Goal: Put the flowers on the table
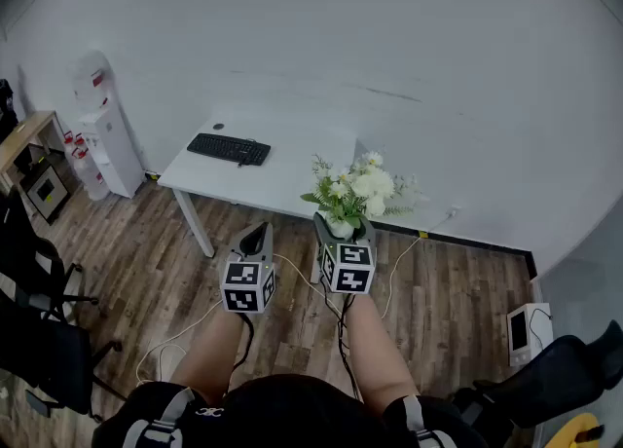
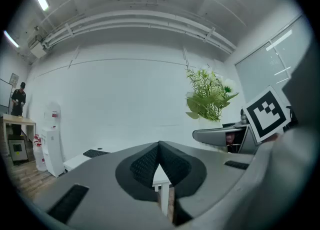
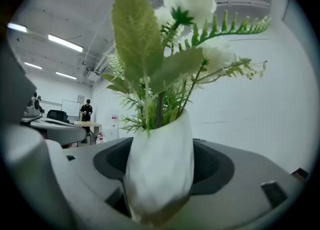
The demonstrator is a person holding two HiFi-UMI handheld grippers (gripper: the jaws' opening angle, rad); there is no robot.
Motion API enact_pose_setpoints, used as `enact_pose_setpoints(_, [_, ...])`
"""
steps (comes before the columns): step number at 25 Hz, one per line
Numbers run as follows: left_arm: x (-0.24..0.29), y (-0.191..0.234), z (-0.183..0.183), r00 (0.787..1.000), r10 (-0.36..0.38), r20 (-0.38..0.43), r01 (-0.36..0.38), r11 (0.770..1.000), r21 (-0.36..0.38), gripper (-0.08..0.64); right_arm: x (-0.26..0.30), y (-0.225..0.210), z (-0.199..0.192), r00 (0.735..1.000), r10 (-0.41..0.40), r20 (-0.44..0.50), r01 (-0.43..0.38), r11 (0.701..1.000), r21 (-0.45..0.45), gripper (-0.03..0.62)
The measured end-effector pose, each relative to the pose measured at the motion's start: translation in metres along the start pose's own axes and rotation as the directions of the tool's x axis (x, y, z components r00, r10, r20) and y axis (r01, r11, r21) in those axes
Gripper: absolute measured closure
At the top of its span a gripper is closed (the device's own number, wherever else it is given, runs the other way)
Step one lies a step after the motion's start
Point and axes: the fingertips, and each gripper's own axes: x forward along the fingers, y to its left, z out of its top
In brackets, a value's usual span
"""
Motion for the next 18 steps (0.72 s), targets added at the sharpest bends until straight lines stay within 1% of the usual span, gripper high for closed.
enact_pose_setpoints(6, [-0.005, 0.004, -0.006, 1.000, -0.003, -0.007, 0.003, 1.000, 0.003, 0.558, -0.002, 0.004, -0.010, 1.000, -0.005, -0.014, 0.005, 1.000, -0.008, 0.241])
enact_pose_setpoints(11, [-0.007, 0.002, -0.007, 1.000, -0.005, -0.012, 0.005, 1.000, 0.000, 0.558, -0.005, 0.008, -0.020, 0.998, 0.010, -0.055, -0.012, 1.000, -0.028, 0.238])
enact_pose_setpoints(18, [0.002, -0.003, -0.009, 1.000, -0.002, -0.019, 0.002, 1.000, 0.006, 0.558, -0.005, -0.001, -0.014, 1.000, 0.012, -0.006, -0.012, 1.000, -0.017, 0.238])
